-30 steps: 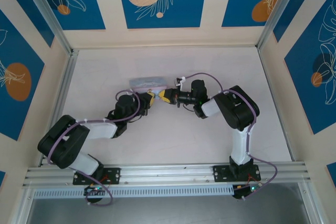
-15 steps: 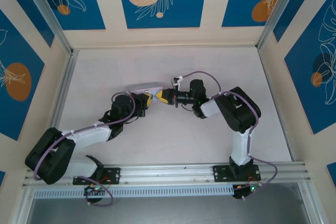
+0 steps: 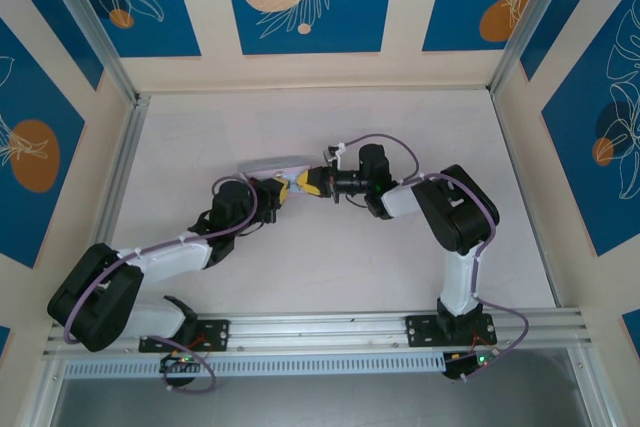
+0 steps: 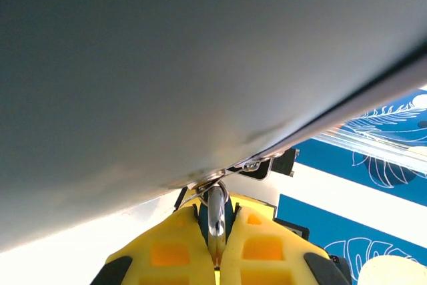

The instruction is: Unlock the padlock with the key

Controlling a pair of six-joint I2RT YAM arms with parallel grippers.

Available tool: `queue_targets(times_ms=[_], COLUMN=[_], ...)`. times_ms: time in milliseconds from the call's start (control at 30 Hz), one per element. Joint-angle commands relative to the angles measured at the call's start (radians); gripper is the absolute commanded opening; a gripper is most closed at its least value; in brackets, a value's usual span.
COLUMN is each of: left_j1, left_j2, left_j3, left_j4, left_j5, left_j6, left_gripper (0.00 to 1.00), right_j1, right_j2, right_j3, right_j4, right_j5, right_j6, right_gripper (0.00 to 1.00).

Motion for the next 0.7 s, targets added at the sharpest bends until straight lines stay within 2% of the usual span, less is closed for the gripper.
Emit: queue_targets(times_ms=[0, 200, 667], left_j1=[-0.049, -0.049, -0.049], left_j2=[-0.044, -0.05, -0.014], left_j3=[0.006, 0.005, 0.013], left_j4=[0.106, 0.089, 0.148], left_j5=[0.15, 0.147, 0.166], left_j6=[0.029, 0.044, 0.036], left_gripper=[0.0, 0.0, 0.0], right_j1=[0.008, 0.011, 0.049], right_j2=[-0.014, -0.009, -0.006], right_j3=[0.051, 0.063, 0.094], right_j4=[-0.112, -0.149, -0.167], right_j5=[0.025, 0.018, 0.032], right_j6=[0.021, 0.06, -0.05], right_gripper=[0.0, 0.0, 0.0])
